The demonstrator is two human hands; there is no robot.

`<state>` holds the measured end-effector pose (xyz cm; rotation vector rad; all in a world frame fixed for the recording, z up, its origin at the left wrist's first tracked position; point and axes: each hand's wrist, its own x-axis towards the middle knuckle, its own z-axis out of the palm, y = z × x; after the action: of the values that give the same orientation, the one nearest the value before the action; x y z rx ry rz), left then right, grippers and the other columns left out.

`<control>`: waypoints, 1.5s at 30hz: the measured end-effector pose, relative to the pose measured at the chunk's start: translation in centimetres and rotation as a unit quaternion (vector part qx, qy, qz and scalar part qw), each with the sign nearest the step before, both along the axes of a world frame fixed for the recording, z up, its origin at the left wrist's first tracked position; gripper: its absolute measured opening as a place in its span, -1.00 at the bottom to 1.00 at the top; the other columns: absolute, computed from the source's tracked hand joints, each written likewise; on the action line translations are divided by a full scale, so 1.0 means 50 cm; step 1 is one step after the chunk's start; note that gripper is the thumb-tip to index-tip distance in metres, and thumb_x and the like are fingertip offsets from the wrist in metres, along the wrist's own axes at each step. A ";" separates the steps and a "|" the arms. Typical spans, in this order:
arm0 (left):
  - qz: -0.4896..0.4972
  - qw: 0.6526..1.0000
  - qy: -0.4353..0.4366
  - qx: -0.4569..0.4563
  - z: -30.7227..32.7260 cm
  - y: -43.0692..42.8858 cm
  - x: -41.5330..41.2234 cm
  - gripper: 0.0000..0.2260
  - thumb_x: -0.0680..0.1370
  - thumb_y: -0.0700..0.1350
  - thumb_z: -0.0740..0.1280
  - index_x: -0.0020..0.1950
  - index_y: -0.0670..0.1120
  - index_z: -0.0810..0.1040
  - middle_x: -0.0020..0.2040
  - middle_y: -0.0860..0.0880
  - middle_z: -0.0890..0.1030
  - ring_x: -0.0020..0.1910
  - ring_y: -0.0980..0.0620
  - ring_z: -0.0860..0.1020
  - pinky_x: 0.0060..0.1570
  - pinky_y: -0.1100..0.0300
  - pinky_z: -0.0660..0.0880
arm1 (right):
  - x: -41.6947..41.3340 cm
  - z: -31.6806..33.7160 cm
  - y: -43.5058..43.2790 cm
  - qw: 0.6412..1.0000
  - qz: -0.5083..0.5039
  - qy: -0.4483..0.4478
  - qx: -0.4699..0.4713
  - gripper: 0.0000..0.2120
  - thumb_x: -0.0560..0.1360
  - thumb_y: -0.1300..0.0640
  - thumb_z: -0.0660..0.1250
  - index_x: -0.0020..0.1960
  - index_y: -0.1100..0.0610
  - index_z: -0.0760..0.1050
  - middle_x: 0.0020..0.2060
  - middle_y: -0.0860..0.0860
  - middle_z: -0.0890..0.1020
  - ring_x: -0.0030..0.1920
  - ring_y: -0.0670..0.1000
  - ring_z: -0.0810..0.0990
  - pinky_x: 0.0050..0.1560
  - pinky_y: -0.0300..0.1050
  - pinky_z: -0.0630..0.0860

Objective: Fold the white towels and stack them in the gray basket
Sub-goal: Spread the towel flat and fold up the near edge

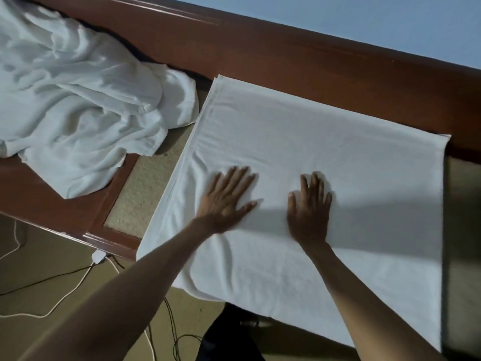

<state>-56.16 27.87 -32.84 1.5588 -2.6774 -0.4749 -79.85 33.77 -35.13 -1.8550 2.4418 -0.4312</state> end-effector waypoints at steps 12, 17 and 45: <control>0.236 0.952 0.169 -0.098 0.056 0.032 0.141 -0.67 0.69 -0.05 0.23 0.44 -0.09 0.46 0.42 -0.12 0.50 0.41 -0.14 0.41 0.38 -0.07 0.34 | 0.057 0.008 0.113 0.998 -0.058 -0.028 -0.017 -0.48 0.67 -0.02 0.07 0.56 0.18 0.29 0.57 0.21 0.28 0.58 0.22 0.22 0.50 0.29 0.16; 0.341 0.934 0.097 -0.038 0.051 0.130 0.244 -0.71 0.69 0.02 0.11 0.17 -0.12 0.53 0.11 -0.16 0.54 0.11 -0.23 0.46 0.09 -0.11 0.38 | 0.127 0.004 0.142 0.995 -0.088 -0.033 -0.012 -0.43 0.68 -0.09 0.08 0.57 0.23 0.25 0.56 0.28 0.25 0.57 0.30 0.21 0.50 0.39 0.13; 0.276 0.859 0.272 0.336 0.132 0.170 0.464 -0.84 0.50 -0.10 0.56 -0.04 -0.15 0.67 -0.36 0.02 0.66 -0.45 0.15 0.54 -0.40 0.20 0.45 | 0.277 0.033 0.187 0.990 -0.138 -0.012 0.023 -0.44 0.67 -0.09 0.08 0.56 0.19 0.23 0.58 0.21 0.22 0.59 0.20 0.14 0.52 0.28 0.13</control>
<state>-32.96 36.38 -26.25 1.8303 -1.6005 -1.6192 -66.01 43.13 -33.46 -1.4900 2.6752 -0.4006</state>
